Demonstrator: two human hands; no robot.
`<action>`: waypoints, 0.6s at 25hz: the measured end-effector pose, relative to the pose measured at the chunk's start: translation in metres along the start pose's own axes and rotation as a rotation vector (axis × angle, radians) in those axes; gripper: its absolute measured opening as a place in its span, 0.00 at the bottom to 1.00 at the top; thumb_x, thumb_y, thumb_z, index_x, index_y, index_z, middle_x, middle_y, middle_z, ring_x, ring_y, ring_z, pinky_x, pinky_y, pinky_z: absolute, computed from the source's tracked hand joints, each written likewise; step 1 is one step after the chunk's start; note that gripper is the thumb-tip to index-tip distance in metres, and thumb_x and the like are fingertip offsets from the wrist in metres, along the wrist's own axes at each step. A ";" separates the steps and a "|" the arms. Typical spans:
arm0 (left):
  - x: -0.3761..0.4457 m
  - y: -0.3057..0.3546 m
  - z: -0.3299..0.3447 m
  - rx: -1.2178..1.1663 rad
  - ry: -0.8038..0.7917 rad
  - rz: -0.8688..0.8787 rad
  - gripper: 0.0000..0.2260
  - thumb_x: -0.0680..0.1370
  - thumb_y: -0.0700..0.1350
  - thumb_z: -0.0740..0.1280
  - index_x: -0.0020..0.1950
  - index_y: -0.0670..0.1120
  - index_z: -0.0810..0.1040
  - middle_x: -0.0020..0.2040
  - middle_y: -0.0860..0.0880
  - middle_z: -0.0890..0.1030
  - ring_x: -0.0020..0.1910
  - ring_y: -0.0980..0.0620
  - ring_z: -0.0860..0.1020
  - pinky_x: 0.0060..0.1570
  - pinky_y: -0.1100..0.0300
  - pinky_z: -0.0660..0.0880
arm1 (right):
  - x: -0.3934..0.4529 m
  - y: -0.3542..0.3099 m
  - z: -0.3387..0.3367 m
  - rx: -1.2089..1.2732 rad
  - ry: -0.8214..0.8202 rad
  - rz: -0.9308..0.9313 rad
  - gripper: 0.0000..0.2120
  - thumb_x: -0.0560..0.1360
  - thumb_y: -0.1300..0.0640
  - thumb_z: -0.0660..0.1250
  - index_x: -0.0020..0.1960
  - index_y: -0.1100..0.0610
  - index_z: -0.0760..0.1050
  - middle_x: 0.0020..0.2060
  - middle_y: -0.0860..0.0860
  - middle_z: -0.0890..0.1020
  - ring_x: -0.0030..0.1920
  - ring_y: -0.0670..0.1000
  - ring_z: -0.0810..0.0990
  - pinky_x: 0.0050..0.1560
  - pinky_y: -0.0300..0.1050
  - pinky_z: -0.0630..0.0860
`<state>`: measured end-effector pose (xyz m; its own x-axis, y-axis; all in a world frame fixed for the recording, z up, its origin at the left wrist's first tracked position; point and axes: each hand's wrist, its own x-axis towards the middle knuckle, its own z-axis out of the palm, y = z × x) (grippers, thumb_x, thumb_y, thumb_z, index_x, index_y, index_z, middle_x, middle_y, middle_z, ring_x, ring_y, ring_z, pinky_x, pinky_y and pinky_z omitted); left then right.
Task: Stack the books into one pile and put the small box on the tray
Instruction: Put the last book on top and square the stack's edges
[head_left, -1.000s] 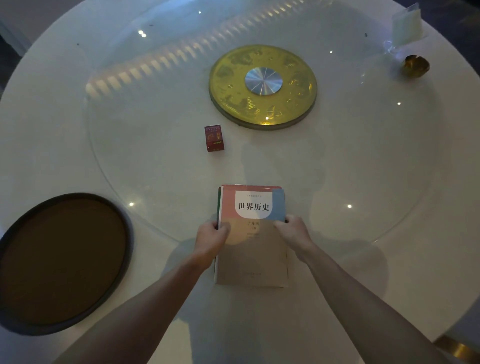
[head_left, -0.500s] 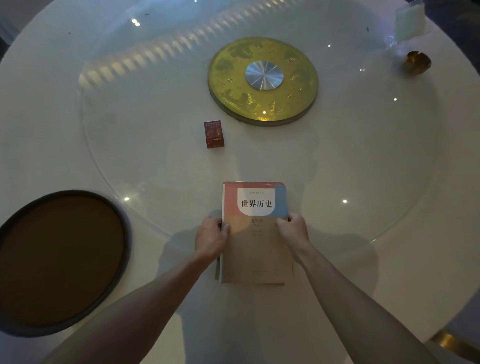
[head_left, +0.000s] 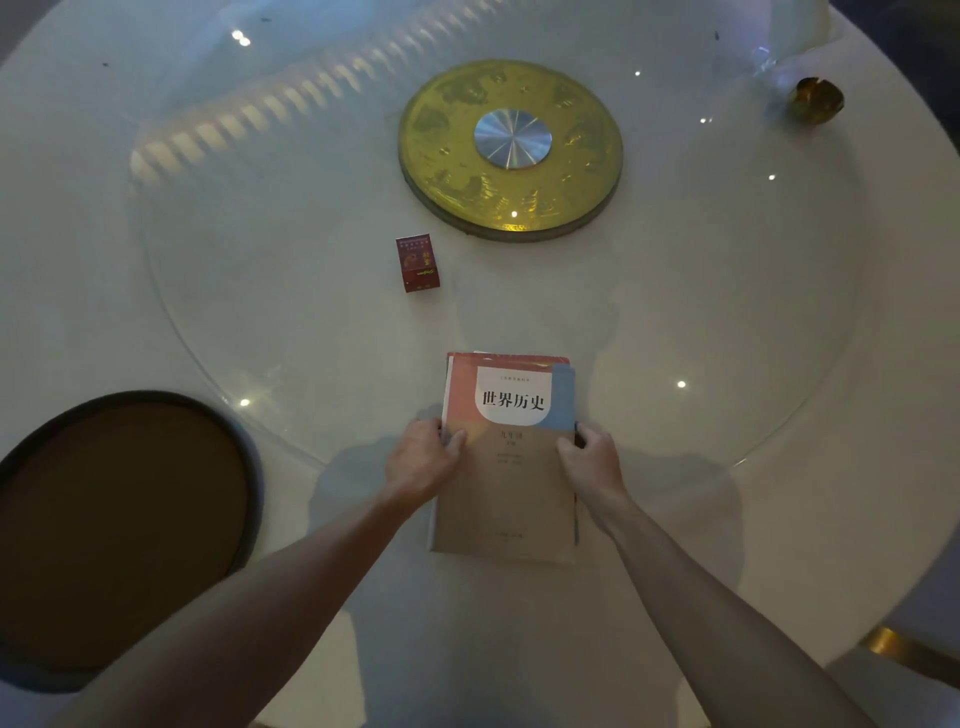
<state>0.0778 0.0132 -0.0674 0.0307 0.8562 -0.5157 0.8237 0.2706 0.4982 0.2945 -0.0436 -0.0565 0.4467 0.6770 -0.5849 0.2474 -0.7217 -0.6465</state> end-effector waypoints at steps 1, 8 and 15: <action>0.003 0.006 -0.005 0.026 0.042 0.018 0.17 0.78 0.56 0.63 0.58 0.44 0.77 0.55 0.43 0.78 0.53 0.43 0.79 0.52 0.47 0.78 | -0.008 0.004 -0.004 0.049 0.058 0.003 0.08 0.75 0.58 0.65 0.53 0.58 0.77 0.57 0.58 0.79 0.57 0.55 0.76 0.60 0.49 0.74; 0.067 0.084 -0.027 0.235 0.008 0.568 0.20 0.79 0.46 0.63 0.70 0.40 0.72 0.70 0.41 0.74 0.66 0.41 0.73 0.64 0.48 0.69 | -0.124 0.064 0.012 0.756 0.154 0.677 0.13 0.79 0.67 0.58 0.36 0.60 0.71 0.35 0.60 0.74 0.36 0.56 0.73 0.43 0.53 0.72; 0.105 0.101 -0.002 0.466 -0.205 0.584 0.14 0.78 0.47 0.60 0.58 0.45 0.79 0.56 0.45 0.77 0.56 0.44 0.74 0.44 0.56 0.67 | -0.143 0.032 0.053 1.260 -0.125 0.780 0.13 0.73 0.76 0.54 0.47 0.63 0.73 0.56 0.61 0.75 0.58 0.64 0.76 0.74 0.59 0.71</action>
<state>0.1631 0.1318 -0.0695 0.6003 0.6921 -0.4007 0.7933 -0.4520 0.4079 0.1931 -0.1555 -0.0195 0.0217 0.2425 -0.9699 -0.9316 -0.3472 -0.1076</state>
